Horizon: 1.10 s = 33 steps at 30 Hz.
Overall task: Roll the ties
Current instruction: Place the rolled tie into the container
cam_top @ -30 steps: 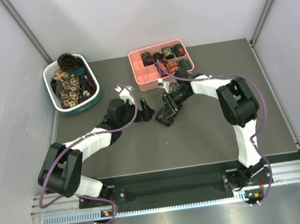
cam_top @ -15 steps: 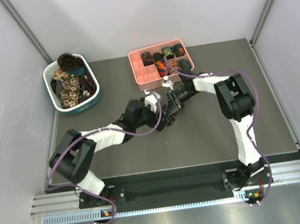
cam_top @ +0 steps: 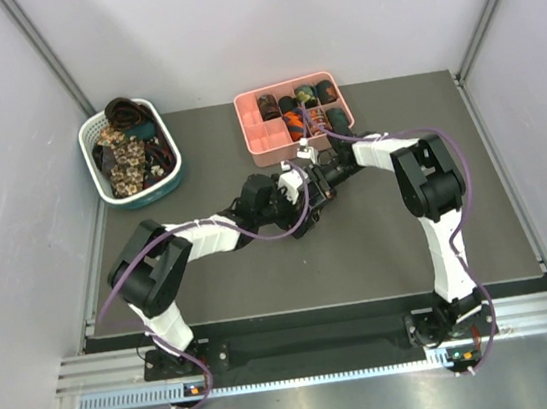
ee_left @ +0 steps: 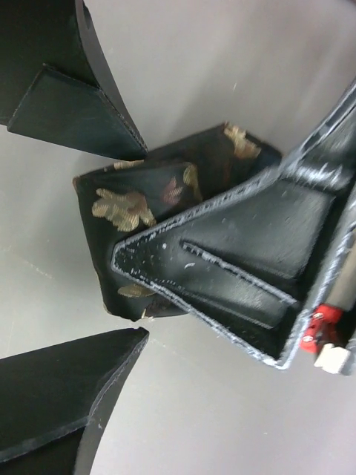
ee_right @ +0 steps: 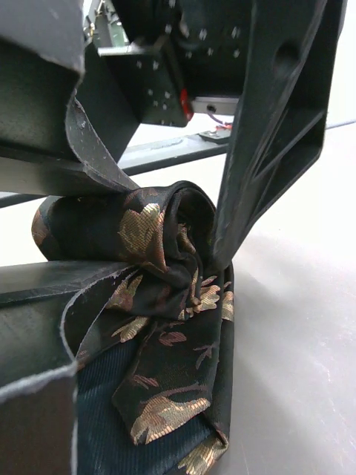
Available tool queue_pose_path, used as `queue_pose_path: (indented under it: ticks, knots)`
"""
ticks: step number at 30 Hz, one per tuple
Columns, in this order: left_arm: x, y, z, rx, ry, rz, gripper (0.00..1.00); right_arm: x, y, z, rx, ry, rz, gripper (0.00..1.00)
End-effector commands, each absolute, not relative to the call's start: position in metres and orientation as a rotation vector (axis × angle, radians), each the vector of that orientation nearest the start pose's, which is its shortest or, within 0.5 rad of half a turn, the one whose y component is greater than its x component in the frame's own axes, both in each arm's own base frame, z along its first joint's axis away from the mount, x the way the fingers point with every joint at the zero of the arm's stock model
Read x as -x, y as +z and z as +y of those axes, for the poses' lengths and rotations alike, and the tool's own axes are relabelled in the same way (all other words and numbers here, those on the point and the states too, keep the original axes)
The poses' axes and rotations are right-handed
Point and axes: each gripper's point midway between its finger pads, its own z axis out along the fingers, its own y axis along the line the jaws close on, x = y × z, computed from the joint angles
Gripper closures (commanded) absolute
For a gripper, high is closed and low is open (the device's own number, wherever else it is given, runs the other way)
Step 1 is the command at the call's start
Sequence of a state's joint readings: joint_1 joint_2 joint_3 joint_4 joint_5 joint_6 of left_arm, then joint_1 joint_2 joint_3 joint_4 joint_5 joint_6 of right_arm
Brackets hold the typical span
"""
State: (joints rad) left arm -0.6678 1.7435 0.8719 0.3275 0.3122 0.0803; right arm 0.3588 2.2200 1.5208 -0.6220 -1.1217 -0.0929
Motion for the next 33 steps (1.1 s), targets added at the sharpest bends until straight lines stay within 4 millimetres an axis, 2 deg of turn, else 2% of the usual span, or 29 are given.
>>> queue_pose_path:
  ticks: [1,3,5,7,8,11,15,21,26,33]
  knots:
    - [-0.327,0.070,-0.333,-1.018,-0.705,1.877,0.01,-0.339,0.018,0.276,0.805,1.441,2.528,0.79]
    - [-0.327,0.066,-0.333,-1.024,-0.700,1.891,0.01,-0.338,0.018,0.274,0.800,1.437,2.532,0.77]
    - [-0.331,0.058,-0.329,-1.019,-0.664,1.928,0.07,-0.338,0.017,0.273,0.801,1.422,2.537,0.68]
    - [-0.332,0.055,-0.329,-1.030,-0.656,1.937,0.11,-0.336,0.018,0.271,0.801,1.405,2.543,0.62]
    - [-0.330,0.054,-0.331,-1.042,-0.666,1.932,0.19,-0.336,0.017,0.270,0.800,1.396,2.547,0.61]
    - [-0.331,0.052,-0.332,-1.049,-0.671,1.928,0.28,-0.334,0.018,0.268,0.794,1.380,2.558,0.57]
    - [-0.331,0.051,-0.333,-1.061,-0.668,1.935,0.32,-0.330,0.017,0.264,0.796,1.341,2.583,0.47]
    - [-0.334,0.052,-0.337,-1.075,-0.660,1.951,0.32,-0.322,0.017,0.268,0.847,1.327,2.591,0.40]
    - [-0.334,0.051,-0.338,-1.077,-0.657,1.956,0.32,-0.314,0.009,0.272,0.895,1.300,2.628,0.42]
    - [-0.337,0.048,-0.337,-1.056,-0.638,1.963,0.32,-0.309,-0.005,0.269,0.936,1.178,2.706,0.51]
